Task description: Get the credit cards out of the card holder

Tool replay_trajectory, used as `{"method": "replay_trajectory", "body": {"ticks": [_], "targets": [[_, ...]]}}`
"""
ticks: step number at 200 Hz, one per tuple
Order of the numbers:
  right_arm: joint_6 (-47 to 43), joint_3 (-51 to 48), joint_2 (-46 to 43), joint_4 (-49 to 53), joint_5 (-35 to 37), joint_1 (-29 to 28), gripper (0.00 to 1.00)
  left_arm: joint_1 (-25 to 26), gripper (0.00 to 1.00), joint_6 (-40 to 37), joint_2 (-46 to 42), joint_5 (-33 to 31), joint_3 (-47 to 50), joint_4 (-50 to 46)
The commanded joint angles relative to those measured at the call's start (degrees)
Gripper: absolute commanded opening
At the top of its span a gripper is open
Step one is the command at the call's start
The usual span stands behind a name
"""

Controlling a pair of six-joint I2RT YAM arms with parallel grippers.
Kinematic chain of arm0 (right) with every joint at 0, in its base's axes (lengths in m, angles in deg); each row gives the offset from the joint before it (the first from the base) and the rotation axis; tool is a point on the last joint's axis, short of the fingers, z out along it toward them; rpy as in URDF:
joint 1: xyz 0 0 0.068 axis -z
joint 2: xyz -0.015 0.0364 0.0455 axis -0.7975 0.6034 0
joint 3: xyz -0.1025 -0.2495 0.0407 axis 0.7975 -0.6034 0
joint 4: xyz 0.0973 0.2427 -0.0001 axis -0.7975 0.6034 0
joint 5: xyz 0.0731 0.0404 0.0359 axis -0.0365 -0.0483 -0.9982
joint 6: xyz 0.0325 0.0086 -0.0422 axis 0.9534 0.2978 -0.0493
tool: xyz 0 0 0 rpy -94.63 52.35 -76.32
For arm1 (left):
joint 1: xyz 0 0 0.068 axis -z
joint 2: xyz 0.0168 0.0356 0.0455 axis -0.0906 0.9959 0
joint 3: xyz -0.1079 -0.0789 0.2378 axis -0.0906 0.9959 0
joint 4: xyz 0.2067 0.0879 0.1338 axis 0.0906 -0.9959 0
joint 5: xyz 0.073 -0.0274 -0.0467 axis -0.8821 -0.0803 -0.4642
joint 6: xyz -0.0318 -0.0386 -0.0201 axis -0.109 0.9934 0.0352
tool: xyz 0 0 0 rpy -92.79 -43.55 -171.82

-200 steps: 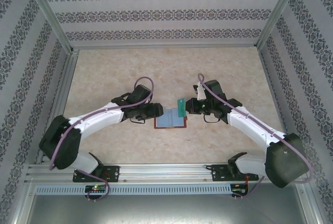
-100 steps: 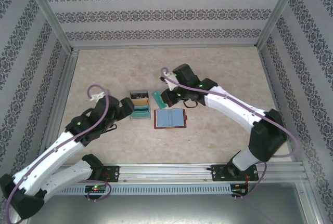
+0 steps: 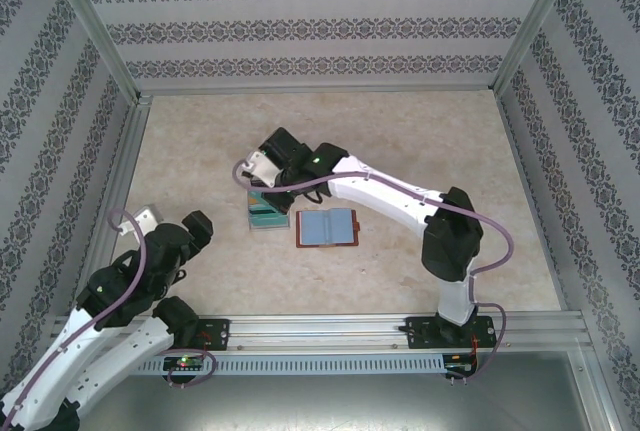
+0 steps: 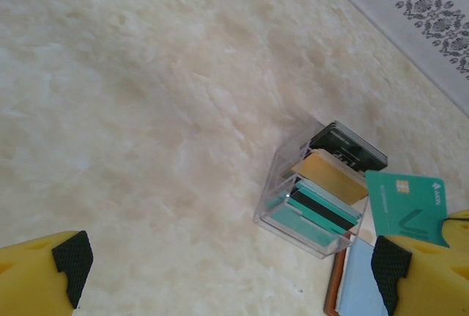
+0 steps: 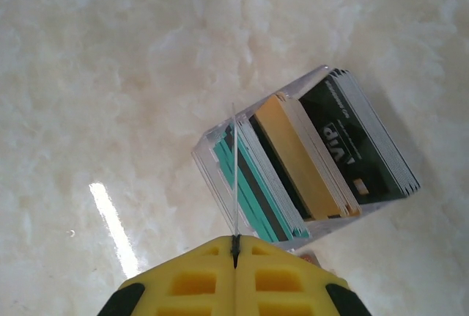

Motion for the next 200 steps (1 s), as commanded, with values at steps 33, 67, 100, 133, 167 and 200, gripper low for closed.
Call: {"method": "replay_trajectory", "body": {"ticks": [33,67,100,133,167,200], "targets": [[-10.4,6.1,6.2,5.7,12.0,-4.3,0.0,-0.8,1.0,1.6,-3.8,-4.0,-0.5,-8.0],[-14.2,6.0,8.1,4.8,17.5,-6.3,0.0,-0.7,1.0,1.9,-5.8,-3.9,0.1,-9.2],[-17.1,5.9,9.5,4.1,20.5,-7.4,0.0,-0.8,1.0,2.2,-6.3,-3.4,0.3,-9.9],[-19.6,4.7,10.7,3.2,22.6,-8.7,0.0,-0.8,1.0,2.3,-6.6,-3.5,0.2,-10.0],[-20.8,3.7,11.9,2.3,24.3,-9.3,0.0,-0.8,1.0,1.7,-6.7,-3.4,0.2,-9.5],[-21.3,3.8,12.8,2.0,25.4,-9.5,0.0,-0.8,1.0,1.3,-6.7,-3.4,0.0,-9.5]]}}
